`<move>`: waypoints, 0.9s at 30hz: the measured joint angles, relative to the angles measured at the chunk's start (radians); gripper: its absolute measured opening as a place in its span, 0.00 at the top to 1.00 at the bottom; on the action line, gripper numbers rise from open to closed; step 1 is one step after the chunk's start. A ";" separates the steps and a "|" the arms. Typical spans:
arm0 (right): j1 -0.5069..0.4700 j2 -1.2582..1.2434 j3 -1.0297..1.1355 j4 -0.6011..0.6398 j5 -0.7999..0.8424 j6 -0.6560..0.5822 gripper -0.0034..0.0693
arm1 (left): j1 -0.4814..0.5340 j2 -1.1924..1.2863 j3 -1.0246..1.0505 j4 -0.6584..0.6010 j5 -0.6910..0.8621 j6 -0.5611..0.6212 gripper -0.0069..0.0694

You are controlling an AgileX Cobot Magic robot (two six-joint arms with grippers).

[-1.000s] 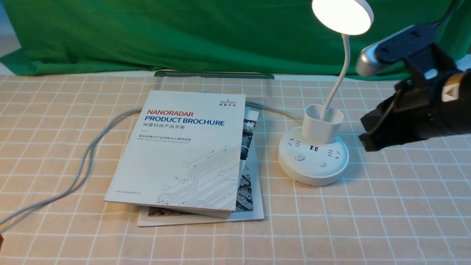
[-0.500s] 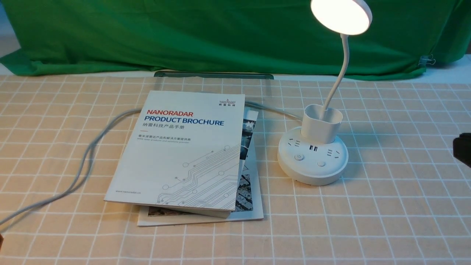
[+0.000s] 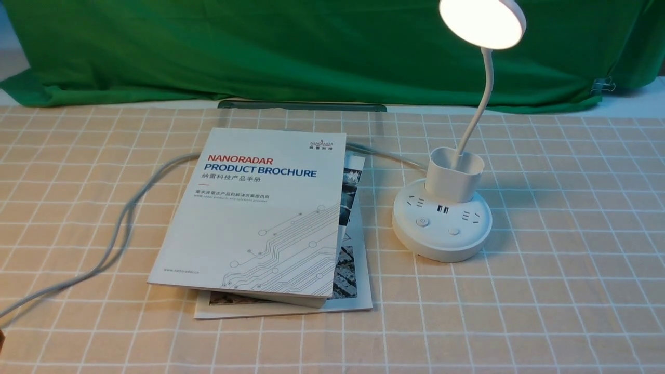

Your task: Turn on the table lamp on the light coffee tablecloth with your hand.

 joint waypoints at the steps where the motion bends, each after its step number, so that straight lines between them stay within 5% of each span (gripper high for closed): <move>1: -0.004 -0.013 0.030 0.000 -0.027 0.002 0.79 | 0.000 0.000 0.000 0.000 0.000 0.000 0.88; 5: -0.121 -0.147 0.237 0.000 -0.212 0.111 0.78 | 0.000 0.000 0.000 0.000 0.000 0.000 0.88; 12: -0.373 -0.337 0.400 -0.095 -0.113 0.271 0.76 | 0.000 0.000 0.000 0.000 0.000 0.000 0.88; 27: -0.437 -0.360 0.406 -0.107 0.023 0.280 0.72 | 0.000 0.000 0.000 0.000 -0.004 0.000 0.88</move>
